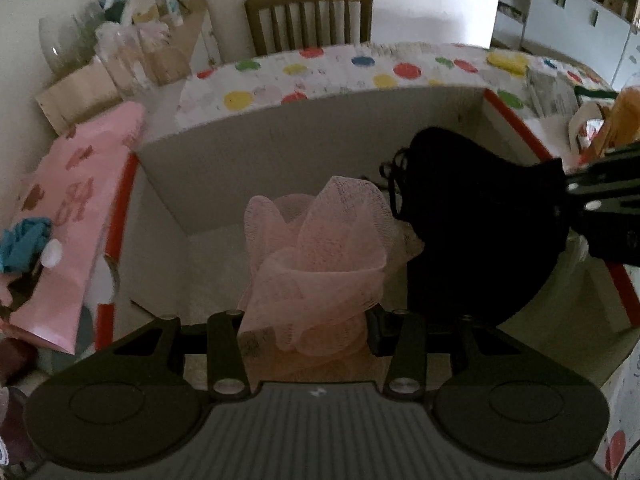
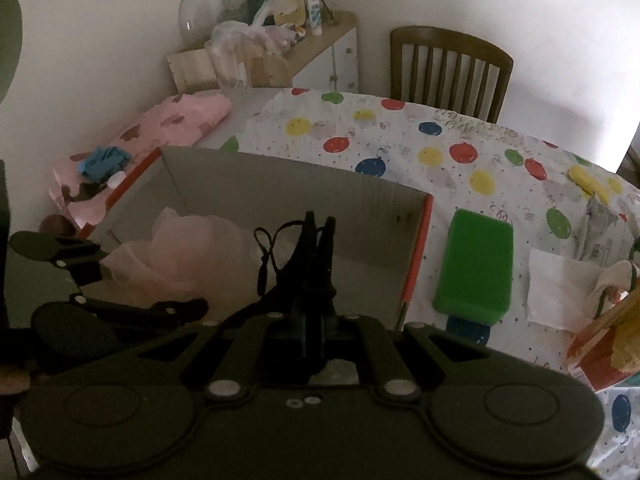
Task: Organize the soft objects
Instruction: 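Lower the pink puff into the box with the left gripper while the right gripper lowers the black fabric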
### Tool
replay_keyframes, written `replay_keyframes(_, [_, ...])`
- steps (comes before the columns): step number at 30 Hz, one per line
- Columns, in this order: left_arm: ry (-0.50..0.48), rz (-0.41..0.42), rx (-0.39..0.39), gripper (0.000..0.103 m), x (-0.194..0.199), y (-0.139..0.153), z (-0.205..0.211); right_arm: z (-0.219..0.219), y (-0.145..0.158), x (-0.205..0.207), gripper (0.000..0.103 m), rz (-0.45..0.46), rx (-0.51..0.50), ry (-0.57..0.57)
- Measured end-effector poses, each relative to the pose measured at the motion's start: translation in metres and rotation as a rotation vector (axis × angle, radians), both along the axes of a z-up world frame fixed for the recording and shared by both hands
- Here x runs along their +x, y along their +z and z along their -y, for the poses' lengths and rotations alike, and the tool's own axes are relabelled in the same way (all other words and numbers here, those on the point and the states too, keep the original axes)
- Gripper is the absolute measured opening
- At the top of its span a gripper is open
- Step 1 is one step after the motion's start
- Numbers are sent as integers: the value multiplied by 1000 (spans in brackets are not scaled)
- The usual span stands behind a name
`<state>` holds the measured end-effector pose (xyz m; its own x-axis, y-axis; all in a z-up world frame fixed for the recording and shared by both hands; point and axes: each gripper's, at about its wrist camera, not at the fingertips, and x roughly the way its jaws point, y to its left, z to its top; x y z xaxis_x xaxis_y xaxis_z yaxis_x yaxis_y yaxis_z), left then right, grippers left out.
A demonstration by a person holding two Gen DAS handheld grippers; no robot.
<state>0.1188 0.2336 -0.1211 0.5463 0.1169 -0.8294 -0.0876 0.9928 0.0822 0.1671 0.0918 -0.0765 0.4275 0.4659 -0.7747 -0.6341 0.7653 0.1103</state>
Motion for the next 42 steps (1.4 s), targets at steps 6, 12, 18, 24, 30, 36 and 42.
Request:
replay_keyframes(6, [-8, -49, -13, 45, 4, -9, 0, 2, 0, 0, 15, -6, 4, 9])
replay_keyframes(12, [-9, -70, -10, 57, 5, -10, 3, 5, 2, -1, 20, -24, 14, 26])
replay_keyframes(18, [-14, -40, -4, 69, 1, -6, 7, 8, 5, -6, 26, -26, 18, 34])
replay_keyframes(24, [-10, -26, -10, 73, -8, 0, 7, 15, 10, -13, 36, -19, 26, 34])
replay_keyframes(30, [15, 12, -51, 73, -17, 12, 4, 27, 18, -19, 50, -22, 64, 38])
replay_keyframes(36, [44, 79, -94, 75, -31, 29, 2, 39, 30, -31, 61, 12, 91, 48])
replay_keyframes(42, [36, 147, -132, 83, -42, 50, 9, 53, 42, -41, 70, 54, 98, 58])
